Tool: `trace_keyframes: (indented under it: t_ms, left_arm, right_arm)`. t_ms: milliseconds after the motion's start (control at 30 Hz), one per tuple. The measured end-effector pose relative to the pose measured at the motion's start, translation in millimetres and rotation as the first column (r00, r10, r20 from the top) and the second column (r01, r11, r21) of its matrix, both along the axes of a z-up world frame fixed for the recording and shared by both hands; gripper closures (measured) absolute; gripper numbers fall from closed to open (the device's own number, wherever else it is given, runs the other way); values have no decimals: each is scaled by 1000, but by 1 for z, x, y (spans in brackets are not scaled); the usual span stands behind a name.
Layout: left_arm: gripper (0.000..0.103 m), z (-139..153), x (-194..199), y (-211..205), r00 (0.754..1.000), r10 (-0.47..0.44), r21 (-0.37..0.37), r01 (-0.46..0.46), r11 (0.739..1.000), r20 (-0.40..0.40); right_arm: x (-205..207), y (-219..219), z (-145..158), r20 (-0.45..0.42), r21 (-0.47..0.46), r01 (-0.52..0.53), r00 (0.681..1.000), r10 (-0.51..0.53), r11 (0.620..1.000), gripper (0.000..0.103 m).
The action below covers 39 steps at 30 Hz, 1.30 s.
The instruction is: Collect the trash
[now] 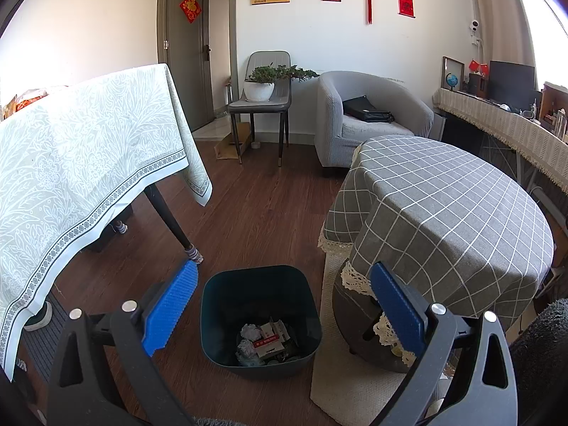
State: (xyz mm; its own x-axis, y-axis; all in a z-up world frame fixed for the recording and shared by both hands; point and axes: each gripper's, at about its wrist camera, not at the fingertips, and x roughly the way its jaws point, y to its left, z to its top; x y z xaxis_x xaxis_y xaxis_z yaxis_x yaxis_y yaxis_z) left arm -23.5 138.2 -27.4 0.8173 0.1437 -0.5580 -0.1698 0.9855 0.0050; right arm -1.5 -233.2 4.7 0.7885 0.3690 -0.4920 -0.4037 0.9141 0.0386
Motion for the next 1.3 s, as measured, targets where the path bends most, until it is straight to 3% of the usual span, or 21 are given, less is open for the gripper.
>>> trace_keyframes:
  t_ms: [1300]
  left_arm:
    - [3, -4, 1, 0, 1000, -6, 4, 6, 1000, -11]
  right_arm:
    - [1, -1, 0, 0, 2, 0, 1000, 0, 1000, 3]
